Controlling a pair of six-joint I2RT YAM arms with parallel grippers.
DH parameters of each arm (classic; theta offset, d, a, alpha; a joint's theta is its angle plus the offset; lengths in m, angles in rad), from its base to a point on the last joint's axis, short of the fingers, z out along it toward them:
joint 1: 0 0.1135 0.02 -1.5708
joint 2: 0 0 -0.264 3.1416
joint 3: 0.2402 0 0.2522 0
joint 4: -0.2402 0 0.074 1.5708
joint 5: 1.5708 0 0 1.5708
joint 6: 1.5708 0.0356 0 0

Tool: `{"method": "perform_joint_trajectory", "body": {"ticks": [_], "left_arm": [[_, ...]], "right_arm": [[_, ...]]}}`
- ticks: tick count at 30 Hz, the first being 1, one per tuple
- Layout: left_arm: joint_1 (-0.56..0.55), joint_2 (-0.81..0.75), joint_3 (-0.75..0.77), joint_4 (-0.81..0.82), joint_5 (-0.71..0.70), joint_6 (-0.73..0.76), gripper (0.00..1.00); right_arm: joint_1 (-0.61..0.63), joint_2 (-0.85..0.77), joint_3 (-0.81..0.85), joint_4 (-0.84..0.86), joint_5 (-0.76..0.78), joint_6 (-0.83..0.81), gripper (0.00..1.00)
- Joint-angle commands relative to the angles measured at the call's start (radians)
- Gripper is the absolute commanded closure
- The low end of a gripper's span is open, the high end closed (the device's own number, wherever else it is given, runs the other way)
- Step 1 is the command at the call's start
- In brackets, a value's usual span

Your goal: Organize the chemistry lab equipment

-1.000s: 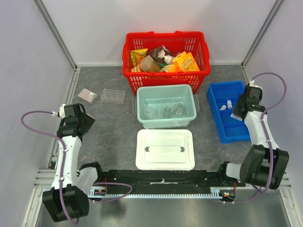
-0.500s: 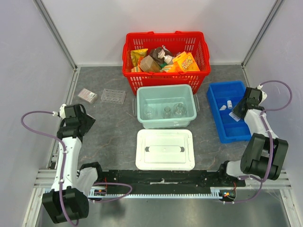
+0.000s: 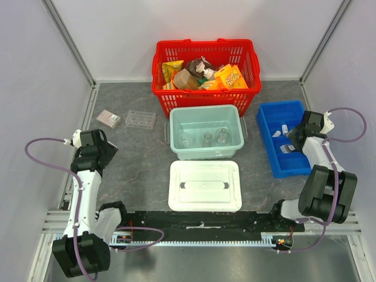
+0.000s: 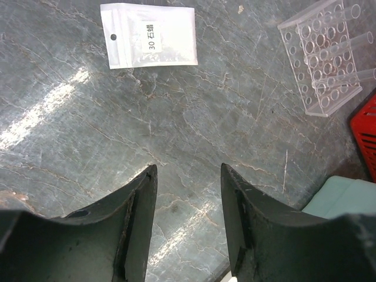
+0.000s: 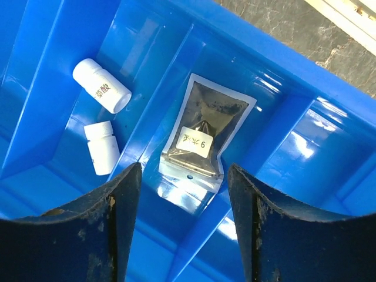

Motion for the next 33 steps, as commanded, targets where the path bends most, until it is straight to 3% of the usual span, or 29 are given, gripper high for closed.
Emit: {"method": "perform_joint_trajectory", "body": {"ticks": [1, 8, 15, 18, 21, 26, 33], "left_arm": [[-0.003, -0.007, 0.025, -0.009, -0.065, 0.016, 0.46], [-0.003, 0.028, 0.071, -0.036, -0.091, 0.027, 0.41], [-0.002, 0.094, 0.106, -0.030, -0.214, 0.010, 0.39], [0.000, 0.171, 0.153, -0.024, -0.154, 0.054, 0.37], [0.004, 0.231, 0.173, 0.031, -0.099, 0.120, 0.29], [0.016, 0.352, 0.226, 0.135, -0.018, 0.355, 0.23], [0.136, 0.554, 0.319, 0.129, 0.055, 0.373, 0.22]], "right_arm": [[-0.006, -0.050, 0.075, -0.006, 0.016, -0.028, 0.32], [0.017, -0.142, 0.210, -0.084, -0.133, -0.258, 0.30], [0.131, -0.205, 0.335, -0.099, -0.328, -0.320, 0.27], [0.245, -0.220, 0.349, -0.077, -0.360, -0.312, 0.26], [0.358, -0.233, 0.349, -0.053, -0.359, -0.320, 0.23], [0.436, -0.248, 0.352, -0.021, -0.385, -0.326, 0.22], [0.514, -0.236, 0.382, -0.026, -0.397, -0.361, 0.20]]}}
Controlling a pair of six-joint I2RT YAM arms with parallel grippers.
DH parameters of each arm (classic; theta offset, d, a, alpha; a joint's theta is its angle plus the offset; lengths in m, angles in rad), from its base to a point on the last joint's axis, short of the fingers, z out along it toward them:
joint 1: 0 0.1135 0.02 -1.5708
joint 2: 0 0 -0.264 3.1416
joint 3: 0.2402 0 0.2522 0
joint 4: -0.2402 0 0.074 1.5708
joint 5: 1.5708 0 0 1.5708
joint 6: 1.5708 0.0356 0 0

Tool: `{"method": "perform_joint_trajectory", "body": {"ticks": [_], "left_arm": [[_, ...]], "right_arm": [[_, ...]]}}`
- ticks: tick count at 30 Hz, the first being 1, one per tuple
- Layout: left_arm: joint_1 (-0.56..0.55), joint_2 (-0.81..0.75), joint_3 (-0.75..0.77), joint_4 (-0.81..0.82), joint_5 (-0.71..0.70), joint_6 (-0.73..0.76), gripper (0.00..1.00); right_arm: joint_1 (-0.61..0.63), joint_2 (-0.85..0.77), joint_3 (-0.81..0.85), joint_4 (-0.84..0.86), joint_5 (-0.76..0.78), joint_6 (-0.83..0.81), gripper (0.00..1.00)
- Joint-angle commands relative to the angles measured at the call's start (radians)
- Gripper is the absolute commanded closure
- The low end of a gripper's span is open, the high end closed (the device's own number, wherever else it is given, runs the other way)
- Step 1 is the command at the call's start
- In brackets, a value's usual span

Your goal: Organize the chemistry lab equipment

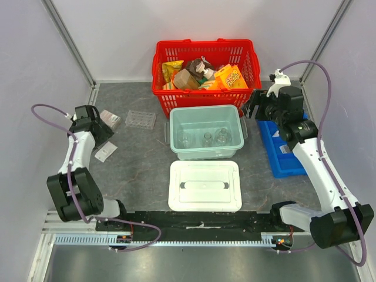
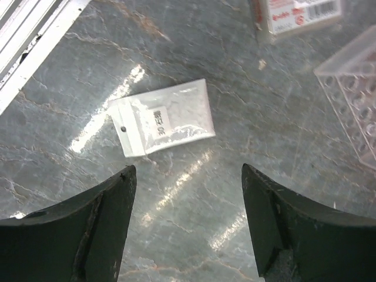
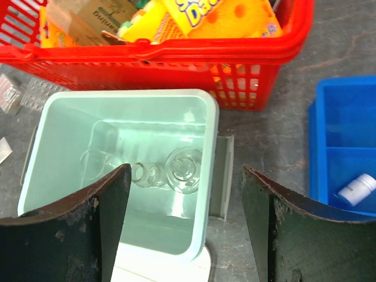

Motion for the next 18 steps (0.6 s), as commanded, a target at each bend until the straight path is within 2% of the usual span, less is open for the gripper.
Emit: {"method": "perform_joint_trajectory", "body": {"ticks": [1, 3, 11, 18], "left_arm": [[0.072, 0.088, 0.062, 0.035, 0.048, 0.068, 0.23], [0.093, 0.129, 0.079, 0.036, 0.037, 0.064, 0.25], [0.107, 0.355, 0.220, -0.013, -0.065, 0.054, 0.44], [0.107, 0.467, 0.281, -0.040, -0.145, 0.097, 0.50]], "right_arm": [[0.025, -0.025, 0.052, 0.036, -0.026, -0.033, 0.19], [0.039, -0.033, 0.052, 0.036, -0.020, -0.042, 0.18], [0.082, -0.048, 0.083, 0.033, -0.029, -0.056, 0.14], [0.091, -0.059, 0.097, 0.030, -0.043, -0.065, 0.13]]}}
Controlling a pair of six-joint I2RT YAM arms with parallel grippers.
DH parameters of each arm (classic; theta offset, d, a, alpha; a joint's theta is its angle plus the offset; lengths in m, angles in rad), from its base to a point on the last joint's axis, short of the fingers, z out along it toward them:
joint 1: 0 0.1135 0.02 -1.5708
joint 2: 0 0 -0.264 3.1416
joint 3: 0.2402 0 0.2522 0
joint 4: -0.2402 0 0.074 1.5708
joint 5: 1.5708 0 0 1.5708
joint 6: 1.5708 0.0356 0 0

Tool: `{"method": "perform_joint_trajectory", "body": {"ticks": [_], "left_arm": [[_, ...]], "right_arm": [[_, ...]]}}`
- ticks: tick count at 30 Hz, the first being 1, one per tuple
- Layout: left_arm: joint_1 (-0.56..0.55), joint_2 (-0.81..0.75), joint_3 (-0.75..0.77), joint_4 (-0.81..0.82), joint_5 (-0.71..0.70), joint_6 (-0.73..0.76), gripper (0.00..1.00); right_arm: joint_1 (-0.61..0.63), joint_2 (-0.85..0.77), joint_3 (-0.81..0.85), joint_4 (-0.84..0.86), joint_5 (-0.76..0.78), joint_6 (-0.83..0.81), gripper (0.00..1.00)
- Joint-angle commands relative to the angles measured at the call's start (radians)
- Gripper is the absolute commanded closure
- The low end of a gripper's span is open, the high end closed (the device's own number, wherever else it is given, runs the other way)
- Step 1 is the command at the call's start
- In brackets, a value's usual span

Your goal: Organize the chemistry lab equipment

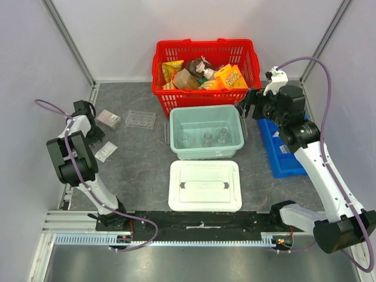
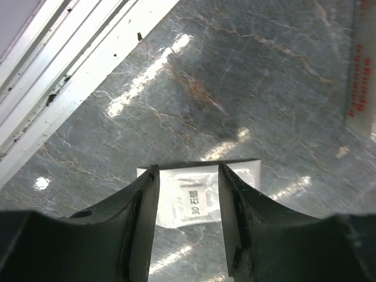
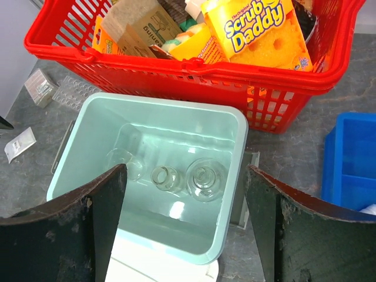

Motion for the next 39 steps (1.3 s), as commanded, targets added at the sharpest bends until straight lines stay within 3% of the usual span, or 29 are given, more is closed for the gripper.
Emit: {"method": "perform_joint_trajectory", "body": {"ticks": [1, 4, 12, 24, 29, 39], "left_arm": [[0.002, 0.048, 0.059, -0.034, -0.089, 0.063, 0.51], [0.004, 0.068, 0.064, -0.051, -0.118, 0.067, 0.56], [0.002, 0.127, 0.044, -0.108, -0.066, 0.044, 0.60], [-0.033, -0.125, -0.218, -0.091, 0.195, 0.000, 0.60], [-0.087, -0.205, -0.304, -0.074, 0.233, -0.016, 0.56], [-0.154, -0.326, -0.295, -0.079, 0.169, 0.032, 0.37]], "right_arm": [[0.004, -0.026, 0.046, 0.025, -0.017, -0.022, 0.13], [0.004, -0.029, 0.046, 0.025, -0.021, -0.025, 0.13], [0.004, -0.046, 0.043, 0.030, -0.017, -0.022, 0.12], [0.004, -0.076, 0.012, 0.038, -0.021, 0.009, 0.11], [0.004, -0.082, 0.000, 0.038, -0.020, 0.014, 0.11], [0.004, -0.092, -0.015, 0.038, -0.019, 0.017, 0.10]]}}
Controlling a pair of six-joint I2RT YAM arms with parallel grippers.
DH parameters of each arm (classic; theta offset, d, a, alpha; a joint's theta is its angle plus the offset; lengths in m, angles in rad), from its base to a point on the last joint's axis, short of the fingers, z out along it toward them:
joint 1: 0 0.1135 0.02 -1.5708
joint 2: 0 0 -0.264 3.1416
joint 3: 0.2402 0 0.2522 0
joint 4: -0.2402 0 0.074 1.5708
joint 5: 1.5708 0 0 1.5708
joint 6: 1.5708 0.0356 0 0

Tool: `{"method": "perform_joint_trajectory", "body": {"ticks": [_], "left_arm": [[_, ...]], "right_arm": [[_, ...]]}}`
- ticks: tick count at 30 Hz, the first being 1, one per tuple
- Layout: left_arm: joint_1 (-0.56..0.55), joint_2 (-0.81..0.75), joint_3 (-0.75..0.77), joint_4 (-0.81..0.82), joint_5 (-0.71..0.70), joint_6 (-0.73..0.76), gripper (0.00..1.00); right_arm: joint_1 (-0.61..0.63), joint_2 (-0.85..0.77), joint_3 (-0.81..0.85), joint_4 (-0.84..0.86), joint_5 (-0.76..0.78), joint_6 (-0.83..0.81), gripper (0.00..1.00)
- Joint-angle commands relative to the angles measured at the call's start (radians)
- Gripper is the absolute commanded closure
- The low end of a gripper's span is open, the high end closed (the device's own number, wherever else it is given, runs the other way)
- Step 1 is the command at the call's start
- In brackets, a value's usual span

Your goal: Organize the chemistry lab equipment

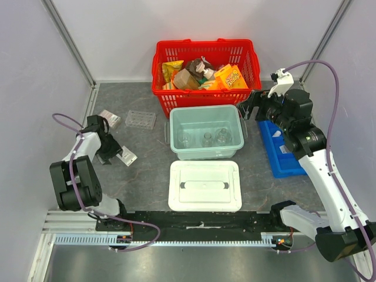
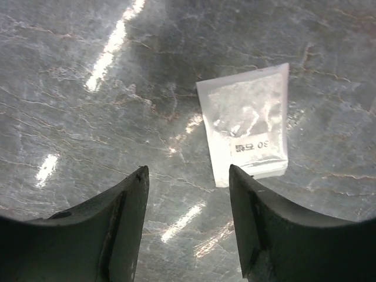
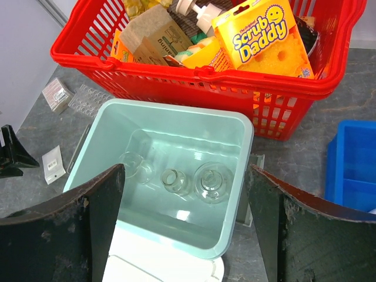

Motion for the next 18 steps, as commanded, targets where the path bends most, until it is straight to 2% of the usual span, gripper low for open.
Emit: {"method": "perform_joint_trajectory", "body": {"ticks": [1, 7, 14, 18], "left_arm": [[-0.052, -0.043, 0.021, 0.010, -0.015, 0.011, 0.35], [-0.147, 0.012, 0.067, -0.006, -0.052, -0.041, 0.25], [-0.175, 0.119, 0.140, -0.059, -0.112, -0.118, 0.25], [-0.191, 0.132, 0.131, -0.060, -0.151, -0.161, 0.23]], "right_arm": [[0.004, -0.014, -0.006, 0.034, -0.001, 0.004, 0.10], [0.006, -0.015, -0.009, 0.033, -0.005, -0.008, 0.09], [0.004, -0.017, -0.006, 0.021, 0.025, -0.022, 0.09], [0.004, -0.012, -0.006, 0.022, 0.030, -0.030, 0.09]]}}
